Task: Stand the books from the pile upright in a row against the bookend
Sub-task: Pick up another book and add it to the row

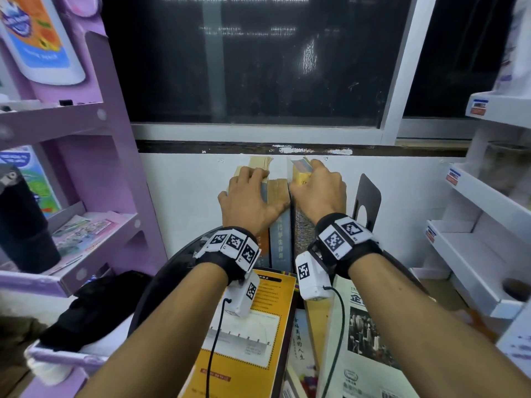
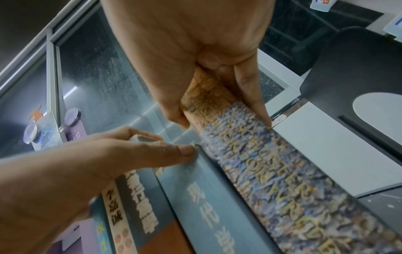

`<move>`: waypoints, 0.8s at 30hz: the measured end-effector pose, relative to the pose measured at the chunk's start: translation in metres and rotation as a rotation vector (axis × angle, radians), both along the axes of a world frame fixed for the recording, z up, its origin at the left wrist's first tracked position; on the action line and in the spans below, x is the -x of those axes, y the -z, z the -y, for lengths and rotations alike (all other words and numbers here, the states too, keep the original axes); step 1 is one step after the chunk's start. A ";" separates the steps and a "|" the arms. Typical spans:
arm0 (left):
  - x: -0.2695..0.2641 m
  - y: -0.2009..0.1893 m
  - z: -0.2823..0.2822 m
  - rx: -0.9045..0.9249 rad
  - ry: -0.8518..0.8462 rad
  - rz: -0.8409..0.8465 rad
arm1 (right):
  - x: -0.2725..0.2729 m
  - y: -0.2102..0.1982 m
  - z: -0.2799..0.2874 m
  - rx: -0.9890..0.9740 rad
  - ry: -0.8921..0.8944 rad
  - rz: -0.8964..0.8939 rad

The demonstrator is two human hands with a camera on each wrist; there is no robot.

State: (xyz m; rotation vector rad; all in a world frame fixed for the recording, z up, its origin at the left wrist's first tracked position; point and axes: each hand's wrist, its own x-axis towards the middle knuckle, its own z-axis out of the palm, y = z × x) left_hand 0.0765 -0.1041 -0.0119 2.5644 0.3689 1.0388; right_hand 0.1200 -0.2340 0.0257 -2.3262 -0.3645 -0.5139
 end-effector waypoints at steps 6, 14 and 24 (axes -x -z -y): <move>0.002 0.001 -0.008 -0.031 0.052 -0.013 | -0.006 0.017 -0.008 0.023 -0.014 -0.007; 0.008 0.002 -0.017 -0.042 0.128 0.016 | -0.002 0.025 0.003 0.133 -0.129 0.003; 0.015 0.004 -0.030 0.069 0.162 0.024 | 0.000 0.028 0.026 0.268 -0.253 -0.086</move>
